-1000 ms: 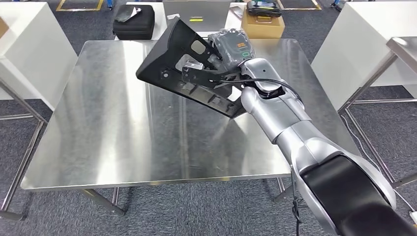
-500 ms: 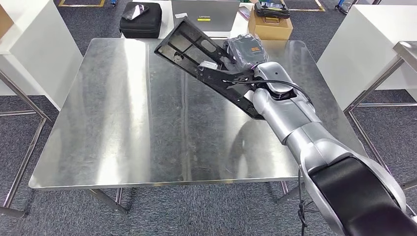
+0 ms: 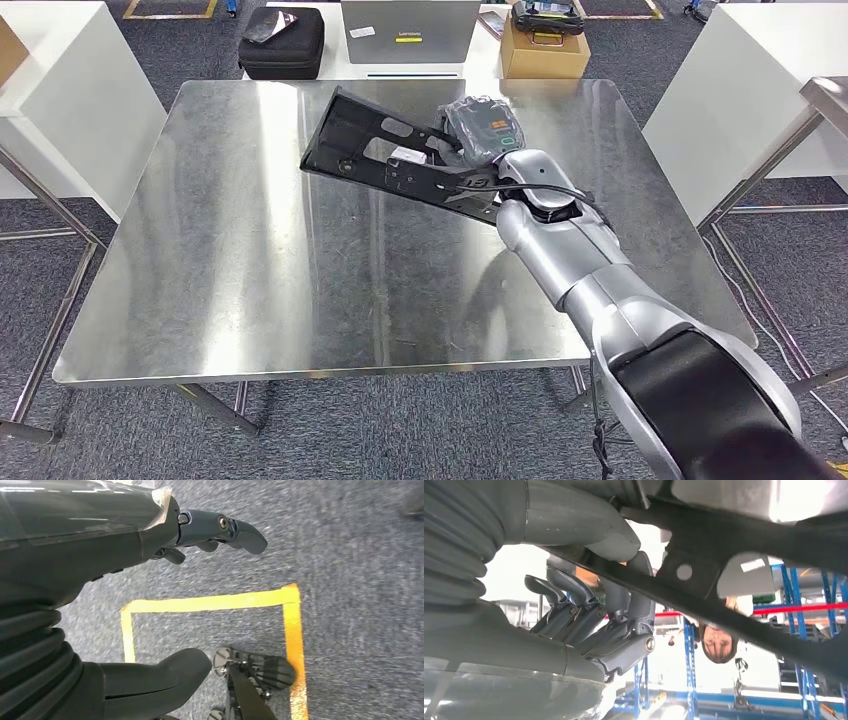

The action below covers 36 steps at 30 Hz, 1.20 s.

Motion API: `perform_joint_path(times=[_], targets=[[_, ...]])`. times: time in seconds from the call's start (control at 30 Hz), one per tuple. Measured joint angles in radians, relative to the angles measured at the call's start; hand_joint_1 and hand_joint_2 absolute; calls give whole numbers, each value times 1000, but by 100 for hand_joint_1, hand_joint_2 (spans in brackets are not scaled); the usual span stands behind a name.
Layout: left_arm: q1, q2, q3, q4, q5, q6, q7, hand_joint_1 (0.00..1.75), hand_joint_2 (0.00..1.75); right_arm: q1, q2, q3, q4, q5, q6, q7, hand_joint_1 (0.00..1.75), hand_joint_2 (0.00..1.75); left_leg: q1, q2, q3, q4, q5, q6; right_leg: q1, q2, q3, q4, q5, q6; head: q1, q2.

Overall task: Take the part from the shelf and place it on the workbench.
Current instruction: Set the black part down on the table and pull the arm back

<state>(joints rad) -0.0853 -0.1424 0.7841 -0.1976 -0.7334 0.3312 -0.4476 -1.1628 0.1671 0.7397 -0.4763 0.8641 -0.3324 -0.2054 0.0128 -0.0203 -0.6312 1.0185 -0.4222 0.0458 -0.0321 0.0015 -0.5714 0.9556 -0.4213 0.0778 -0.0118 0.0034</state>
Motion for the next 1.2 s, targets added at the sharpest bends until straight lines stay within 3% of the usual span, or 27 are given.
perform_joint_path(times=[0.3, 0.57, 0.87, 1.0, 1.2], targets=[[-3, -8, -4, 0, -13, 10, -32, 0, 175, 84, 1, 0, 20, -20, -10, -40, 175, 175, 1, 0, 0, 0, 0, 0, 0, 0, -1, 2, -1, -1, 2, 0], [-4, -14, -2, 0, 4, 208, -142, 0, 175, 131, -19, 1, 30, -14, -57, -36, 175, 175, 0, 0, 0, 0, 0, -1, 0, 0, -1, 2, -1, -1, 2, 0], [-4, -19, 4, 0, 16, 199, -157, 0, 175, 131, -39, 1, 35, -5, -58, -33, 175, 175, 0, 0, 0, 0, 0, -1, 0, 0, -1, 2, -1, -1, 2, 0], [-4, -20, 6, 0, 20, 174, -171, 0, 175, 130, -46, 2, 37, 7, -62, -25, 0, 175, 0, 0, 0, 0, 0, -1, 0, 0, -1, 2, -1, -1, 2, 0], [-4, -19, 6, 0, 14, 161, -172, 0, 175, 129, -60, 2, 38, 9, -63, -22, 0, 175, 0, 0, 0, 0, 0, -1, 0, 0, -1, 2, -1, -1, 2, 0]])
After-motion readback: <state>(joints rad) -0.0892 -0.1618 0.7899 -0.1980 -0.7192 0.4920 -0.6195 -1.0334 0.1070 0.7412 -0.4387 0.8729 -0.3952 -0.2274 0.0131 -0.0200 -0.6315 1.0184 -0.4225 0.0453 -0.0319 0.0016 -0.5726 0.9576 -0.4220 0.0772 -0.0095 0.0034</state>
